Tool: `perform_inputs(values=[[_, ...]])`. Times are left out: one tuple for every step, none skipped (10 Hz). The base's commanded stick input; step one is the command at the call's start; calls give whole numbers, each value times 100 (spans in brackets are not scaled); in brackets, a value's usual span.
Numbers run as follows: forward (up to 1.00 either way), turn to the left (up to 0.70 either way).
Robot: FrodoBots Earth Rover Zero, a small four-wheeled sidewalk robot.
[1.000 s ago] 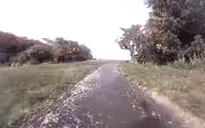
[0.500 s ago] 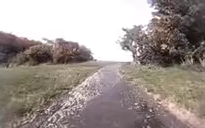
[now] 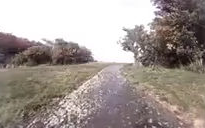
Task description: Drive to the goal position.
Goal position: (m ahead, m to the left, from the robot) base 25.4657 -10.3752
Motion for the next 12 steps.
perform_inputs(values=[[100, 0], [100, 0], [100, 0], [100, 0], [100, 0], [100, 0], [100, 0], [100, 0], [100, 0], [100, 0], [100, 0], [100, 0]])
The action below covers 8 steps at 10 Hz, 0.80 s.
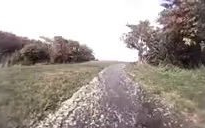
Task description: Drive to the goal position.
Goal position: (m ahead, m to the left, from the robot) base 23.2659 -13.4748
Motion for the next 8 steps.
perform_inputs(values=[[100, 0], [100, 0], [100, 0], [100, -22], [100, -40], [100, -40], [100, -40], [100, -40]])
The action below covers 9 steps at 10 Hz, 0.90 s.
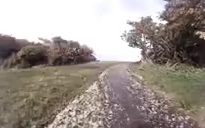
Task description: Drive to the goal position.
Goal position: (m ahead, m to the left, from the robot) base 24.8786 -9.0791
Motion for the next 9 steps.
perform_inputs(values=[[100, -37], [100, 0], [100, 0], [100, 0], [100, 0], [100, 0], [100, 0], [100, 0], [100, 0]])
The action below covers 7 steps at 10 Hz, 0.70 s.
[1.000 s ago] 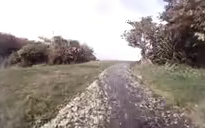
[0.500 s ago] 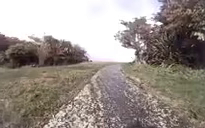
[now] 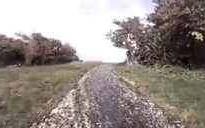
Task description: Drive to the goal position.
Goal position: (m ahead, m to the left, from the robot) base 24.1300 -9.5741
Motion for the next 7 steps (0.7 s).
perform_inputs(values=[[100, 0], [100, 0], [100, 0], [100, 0], [100, 0], [100, 0], [100, 0]])
